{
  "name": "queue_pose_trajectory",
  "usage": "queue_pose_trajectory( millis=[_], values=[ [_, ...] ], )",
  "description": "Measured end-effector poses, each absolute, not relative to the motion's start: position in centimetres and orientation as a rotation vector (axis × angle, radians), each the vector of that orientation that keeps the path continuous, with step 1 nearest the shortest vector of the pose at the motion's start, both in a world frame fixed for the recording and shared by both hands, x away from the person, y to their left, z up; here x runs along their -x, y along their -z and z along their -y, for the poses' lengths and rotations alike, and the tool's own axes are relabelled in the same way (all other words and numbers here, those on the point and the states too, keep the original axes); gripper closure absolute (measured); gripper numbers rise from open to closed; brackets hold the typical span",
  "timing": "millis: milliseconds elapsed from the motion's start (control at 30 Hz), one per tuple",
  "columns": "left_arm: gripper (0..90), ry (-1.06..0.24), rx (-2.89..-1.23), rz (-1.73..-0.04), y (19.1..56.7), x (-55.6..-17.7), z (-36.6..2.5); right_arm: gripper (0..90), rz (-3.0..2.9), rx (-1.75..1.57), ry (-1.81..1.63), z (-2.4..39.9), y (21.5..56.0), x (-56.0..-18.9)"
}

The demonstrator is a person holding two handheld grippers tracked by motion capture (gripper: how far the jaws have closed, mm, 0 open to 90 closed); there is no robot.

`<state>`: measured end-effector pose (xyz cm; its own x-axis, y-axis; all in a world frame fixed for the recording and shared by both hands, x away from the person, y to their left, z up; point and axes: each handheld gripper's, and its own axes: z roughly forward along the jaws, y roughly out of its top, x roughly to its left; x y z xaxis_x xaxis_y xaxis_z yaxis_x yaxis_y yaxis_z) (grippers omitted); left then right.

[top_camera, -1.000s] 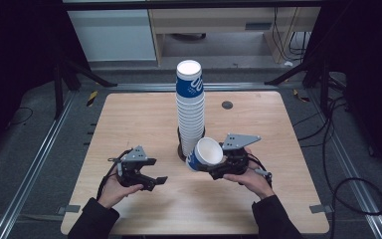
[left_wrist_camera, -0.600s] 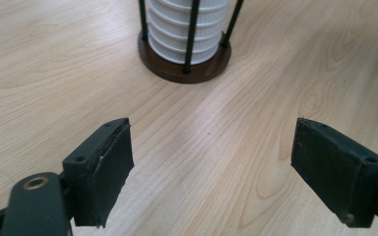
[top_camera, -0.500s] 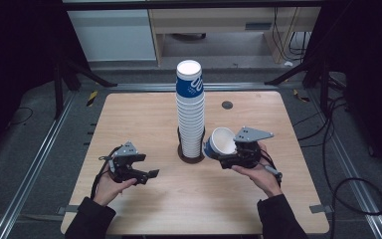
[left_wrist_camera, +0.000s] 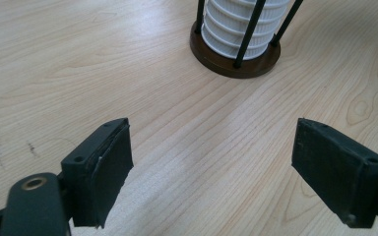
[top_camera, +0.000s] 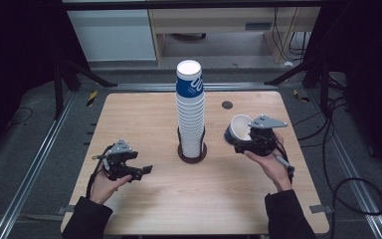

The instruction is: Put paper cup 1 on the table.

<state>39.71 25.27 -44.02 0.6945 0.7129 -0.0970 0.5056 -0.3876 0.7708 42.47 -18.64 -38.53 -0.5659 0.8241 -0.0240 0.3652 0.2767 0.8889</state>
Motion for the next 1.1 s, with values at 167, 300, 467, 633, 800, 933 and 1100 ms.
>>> queue_pose_trajectory(
  millis=[167, 300, 467, 633, 800, 933, 1100],
  values=[
    [14.7, -0.323, -2.074, -0.926, 43.9, -39.7, -25.3, 20.2, -2.061, -1.126, -1.122, 19.5, 39.1, -43.9],
    [14.6, -0.323, -2.073, -0.917, 43.8, -39.6, -25.2, 20.1, -2.06, -1.188, -1.053, 20.2, 40.1, -45.5],
    [14.5, -0.331, -2.06, -0.908, 43.3, -39.4, -25.3, 20.0, -2.066, -1.257, -0.982, 20.9, 41.6, -46.9],
    [14.5, -0.338, -2.056, -0.909, 43.2, -39.4, -25.4, 20.0, -2.065, -1.32, -0.94, 21.4, 42.8, -47.8],
    [14.5, -0.337, -2.068, -0.9, 43.2, -39.3, -25.1, 19.9, -2.079, -1.353, -0.893, 21.7, 44.0, -48.2],
    [14.4, -0.339, -2.073, -0.896, 43.3, -39.3, -25.0, 19.9, -2.09, -1.373, -0.864, 21.8, 44.7, -48.5],
    [14.4, -0.34, -2.069, -0.895, 43.2, -39.2, -25.1, 19.9, -2.104, -1.393, -0.846, 21.7, 45.5, -48.9]
  ],
)
